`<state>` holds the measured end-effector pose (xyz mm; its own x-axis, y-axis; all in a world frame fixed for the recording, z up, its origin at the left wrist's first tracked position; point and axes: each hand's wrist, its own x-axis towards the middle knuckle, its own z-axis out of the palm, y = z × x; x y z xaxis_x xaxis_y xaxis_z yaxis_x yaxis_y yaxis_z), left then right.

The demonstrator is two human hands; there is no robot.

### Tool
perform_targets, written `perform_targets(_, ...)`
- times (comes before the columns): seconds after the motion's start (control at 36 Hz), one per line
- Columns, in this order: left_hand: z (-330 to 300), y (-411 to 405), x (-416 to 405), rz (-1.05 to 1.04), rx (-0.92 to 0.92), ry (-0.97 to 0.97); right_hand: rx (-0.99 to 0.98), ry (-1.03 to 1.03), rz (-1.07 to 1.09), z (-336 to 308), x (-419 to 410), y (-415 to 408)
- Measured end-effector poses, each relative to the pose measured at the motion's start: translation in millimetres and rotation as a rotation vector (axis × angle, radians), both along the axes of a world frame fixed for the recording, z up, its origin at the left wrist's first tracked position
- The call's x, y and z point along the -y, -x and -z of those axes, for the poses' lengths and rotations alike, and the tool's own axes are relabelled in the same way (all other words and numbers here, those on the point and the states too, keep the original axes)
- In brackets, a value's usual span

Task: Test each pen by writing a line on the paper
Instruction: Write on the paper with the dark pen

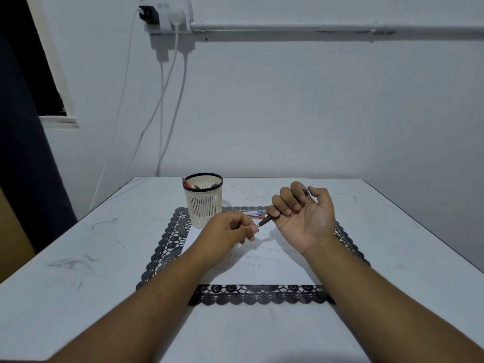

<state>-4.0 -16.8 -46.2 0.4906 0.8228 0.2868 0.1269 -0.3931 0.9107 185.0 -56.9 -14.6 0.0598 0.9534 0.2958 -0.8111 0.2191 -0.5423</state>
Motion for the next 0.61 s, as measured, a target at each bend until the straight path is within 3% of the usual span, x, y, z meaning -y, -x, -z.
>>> perform_targets(0.61,-1.0,0.1,1.2,0.028,0.037,0.031,0.013,-0.021,-0.036,-1.0,2.1,0.2)
